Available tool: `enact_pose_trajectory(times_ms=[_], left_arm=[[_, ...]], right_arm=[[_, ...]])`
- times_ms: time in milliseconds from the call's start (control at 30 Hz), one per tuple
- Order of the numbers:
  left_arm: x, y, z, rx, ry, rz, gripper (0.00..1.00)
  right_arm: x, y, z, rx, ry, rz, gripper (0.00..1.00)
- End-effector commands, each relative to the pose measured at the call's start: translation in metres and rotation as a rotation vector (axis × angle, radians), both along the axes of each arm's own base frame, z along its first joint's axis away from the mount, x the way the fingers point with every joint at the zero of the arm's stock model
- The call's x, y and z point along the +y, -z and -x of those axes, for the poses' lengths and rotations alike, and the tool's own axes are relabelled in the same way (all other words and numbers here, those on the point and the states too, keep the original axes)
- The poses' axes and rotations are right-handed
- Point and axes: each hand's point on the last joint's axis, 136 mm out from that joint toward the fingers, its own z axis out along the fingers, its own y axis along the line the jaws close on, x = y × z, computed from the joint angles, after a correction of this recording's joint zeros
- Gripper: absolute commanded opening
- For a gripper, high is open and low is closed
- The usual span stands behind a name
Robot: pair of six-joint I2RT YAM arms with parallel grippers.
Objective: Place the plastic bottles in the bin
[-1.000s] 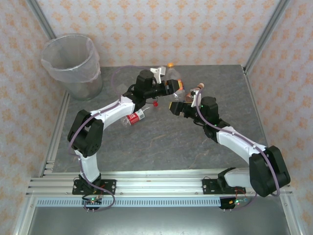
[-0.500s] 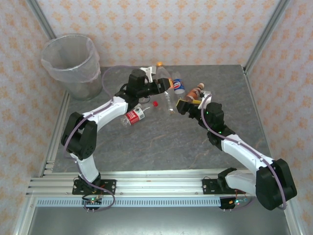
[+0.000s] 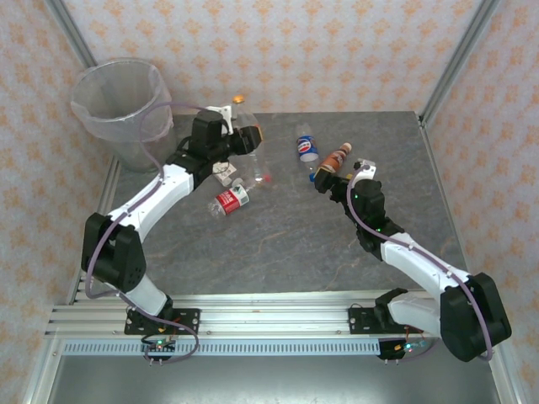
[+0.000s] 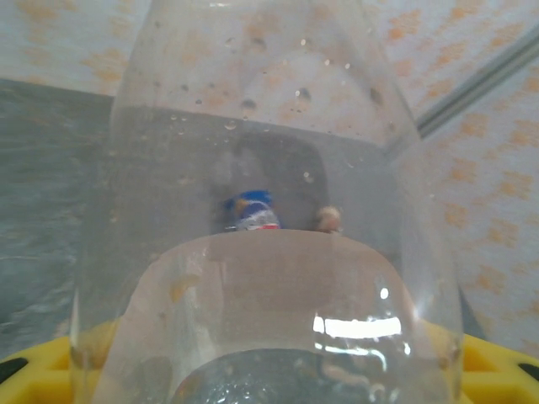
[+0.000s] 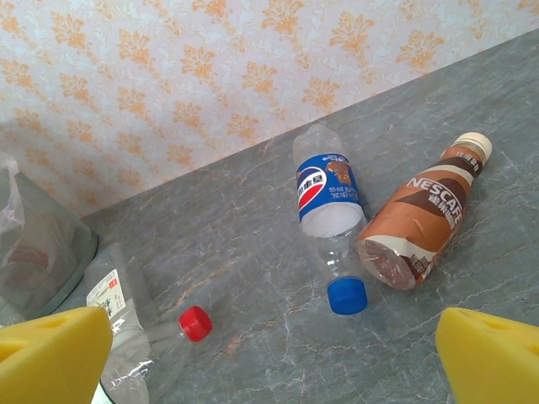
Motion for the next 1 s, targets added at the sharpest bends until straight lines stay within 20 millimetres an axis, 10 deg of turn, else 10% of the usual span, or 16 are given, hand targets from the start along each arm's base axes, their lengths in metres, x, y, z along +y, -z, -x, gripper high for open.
enact_pose_trajectory(times_ms=[0, 967], left_arm=[[0.031, -0.029, -0.001, -0.058, -0.071, -0.105, 0.56], [0.2, -0.239, -0.028, -0.493, -0.601, -0.518, 0.57]], right_arm=[[-0.007, -0.014, 0.0, -0.037, 0.04, -0.007, 0.99], [-0.017, -0.007, 0.006, -0.008, 0.083, 0.001, 0.99]])
